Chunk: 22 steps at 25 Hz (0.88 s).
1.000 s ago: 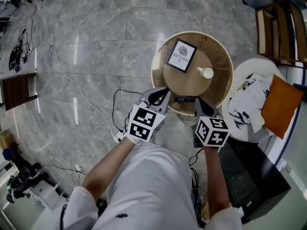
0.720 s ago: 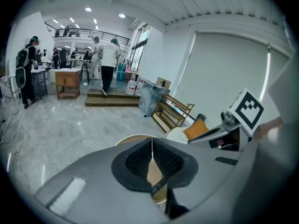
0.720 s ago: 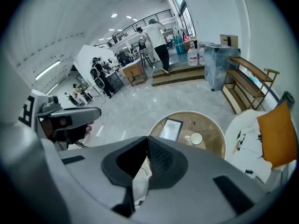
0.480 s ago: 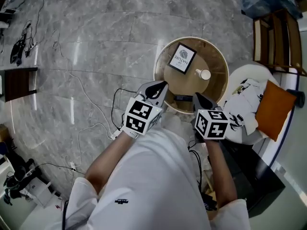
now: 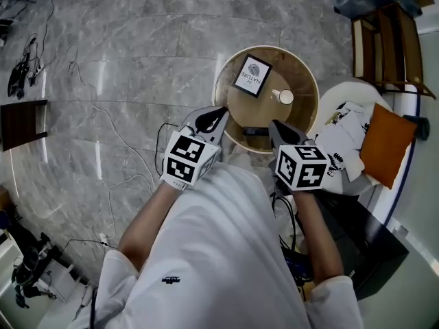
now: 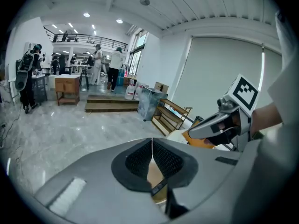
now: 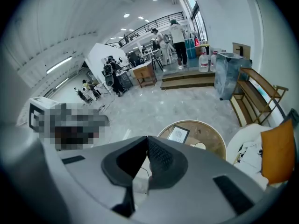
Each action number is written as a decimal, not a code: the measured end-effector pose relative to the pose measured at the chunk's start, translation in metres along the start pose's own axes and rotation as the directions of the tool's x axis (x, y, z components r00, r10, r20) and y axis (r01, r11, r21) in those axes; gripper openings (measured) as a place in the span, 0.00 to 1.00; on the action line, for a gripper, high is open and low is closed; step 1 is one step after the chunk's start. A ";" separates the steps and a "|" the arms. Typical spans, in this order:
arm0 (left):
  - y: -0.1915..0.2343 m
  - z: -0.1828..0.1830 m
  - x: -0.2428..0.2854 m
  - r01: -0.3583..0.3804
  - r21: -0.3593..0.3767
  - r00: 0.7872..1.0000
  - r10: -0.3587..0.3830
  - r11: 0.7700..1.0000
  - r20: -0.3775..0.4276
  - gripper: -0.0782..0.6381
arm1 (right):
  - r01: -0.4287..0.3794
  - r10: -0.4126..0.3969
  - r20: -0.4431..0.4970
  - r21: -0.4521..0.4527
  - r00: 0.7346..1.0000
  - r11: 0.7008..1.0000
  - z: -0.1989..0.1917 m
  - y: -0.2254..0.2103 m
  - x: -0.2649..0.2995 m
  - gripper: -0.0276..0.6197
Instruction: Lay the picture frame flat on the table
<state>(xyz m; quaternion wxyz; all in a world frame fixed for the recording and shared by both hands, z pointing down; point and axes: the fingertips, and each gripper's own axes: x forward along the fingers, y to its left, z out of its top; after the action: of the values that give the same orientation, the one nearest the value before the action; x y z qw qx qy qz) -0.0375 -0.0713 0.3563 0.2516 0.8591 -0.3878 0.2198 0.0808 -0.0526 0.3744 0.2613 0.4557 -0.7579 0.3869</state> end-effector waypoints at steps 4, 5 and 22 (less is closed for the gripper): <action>0.005 0.004 -0.002 0.004 0.016 1.000 -0.004 1.000 0.004 0.12 | -0.001 0.001 0.000 -0.037 1.000 0.999 -0.001 0.005 0.004 0.05; 0.004 0.004 -0.003 0.005 0.011 1.000 -0.005 1.000 0.004 0.12 | 0.001 -0.001 0.002 -0.036 1.000 0.999 -0.001 0.006 0.006 0.05; -0.005 0.002 -0.007 0.044 0.002 0.999 -0.044 0.999 0.012 0.12 | -0.009 0.009 0.002 -0.043 1.000 0.999 0.003 0.028 0.014 0.05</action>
<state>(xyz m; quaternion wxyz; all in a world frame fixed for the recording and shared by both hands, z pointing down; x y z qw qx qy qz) -0.0376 -0.0656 0.3497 0.2532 0.8689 -0.3702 0.2093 0.0492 -0.0535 0.3731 0.2684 0.4471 -0.7683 0.3712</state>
